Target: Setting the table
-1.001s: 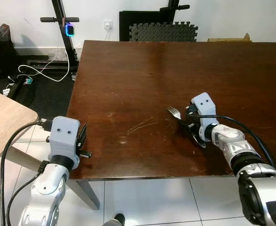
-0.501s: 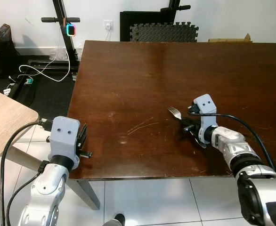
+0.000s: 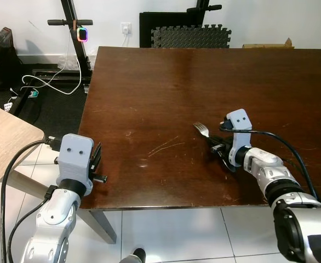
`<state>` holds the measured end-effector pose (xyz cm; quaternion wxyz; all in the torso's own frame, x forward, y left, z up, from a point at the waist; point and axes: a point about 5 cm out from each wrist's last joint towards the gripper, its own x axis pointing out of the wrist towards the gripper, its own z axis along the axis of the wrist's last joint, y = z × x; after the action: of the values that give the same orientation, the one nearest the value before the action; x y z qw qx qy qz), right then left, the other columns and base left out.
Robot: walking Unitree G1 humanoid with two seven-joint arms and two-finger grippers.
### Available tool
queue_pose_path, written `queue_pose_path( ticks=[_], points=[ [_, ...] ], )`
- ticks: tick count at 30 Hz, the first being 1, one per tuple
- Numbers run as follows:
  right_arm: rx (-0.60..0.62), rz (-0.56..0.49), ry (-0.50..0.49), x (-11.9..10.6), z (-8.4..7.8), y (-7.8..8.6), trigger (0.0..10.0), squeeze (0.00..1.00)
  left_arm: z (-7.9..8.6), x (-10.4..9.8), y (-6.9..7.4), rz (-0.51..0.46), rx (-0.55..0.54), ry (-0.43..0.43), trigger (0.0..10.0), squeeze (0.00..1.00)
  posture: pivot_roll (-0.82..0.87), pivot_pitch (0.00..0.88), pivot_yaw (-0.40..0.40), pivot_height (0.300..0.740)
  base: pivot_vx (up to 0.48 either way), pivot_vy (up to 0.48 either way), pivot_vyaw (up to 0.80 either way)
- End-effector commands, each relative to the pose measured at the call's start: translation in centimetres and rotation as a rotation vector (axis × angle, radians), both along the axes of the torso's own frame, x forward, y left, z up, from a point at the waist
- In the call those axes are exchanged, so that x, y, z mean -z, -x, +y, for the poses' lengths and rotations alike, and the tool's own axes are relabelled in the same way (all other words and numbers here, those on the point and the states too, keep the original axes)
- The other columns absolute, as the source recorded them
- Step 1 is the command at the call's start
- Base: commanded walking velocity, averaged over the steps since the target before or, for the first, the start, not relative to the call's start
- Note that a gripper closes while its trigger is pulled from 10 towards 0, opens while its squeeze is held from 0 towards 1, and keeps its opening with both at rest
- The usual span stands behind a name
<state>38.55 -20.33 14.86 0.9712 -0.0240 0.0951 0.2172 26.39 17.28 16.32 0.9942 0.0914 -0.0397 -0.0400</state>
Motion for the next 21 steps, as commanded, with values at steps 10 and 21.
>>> queue_pose_path(
  ticks=[10, 21],
  points=[
    [0.309, -0.486, -0.336, -8.5, 3.7, -1.2, 10.0, 0.0, -0.5, 0.2, -0.1, 0.013, 0.003, 0.016, 10.0, 0.0, 0.16, 0.131, 0.051, 0.74, 0.0, 0.0, 0.0],
    [0.355, -0.609, -0.392, -8.2, 7.1, 4.1, 10.0, 0.0, 0.1, -1.2, -0.3, -0.015, -0.022, 0.022, 10.0, 0.0, 0.14, 0.125, 0.037, 0.74, 0.0, 0.0, 0.0]
  ],
)
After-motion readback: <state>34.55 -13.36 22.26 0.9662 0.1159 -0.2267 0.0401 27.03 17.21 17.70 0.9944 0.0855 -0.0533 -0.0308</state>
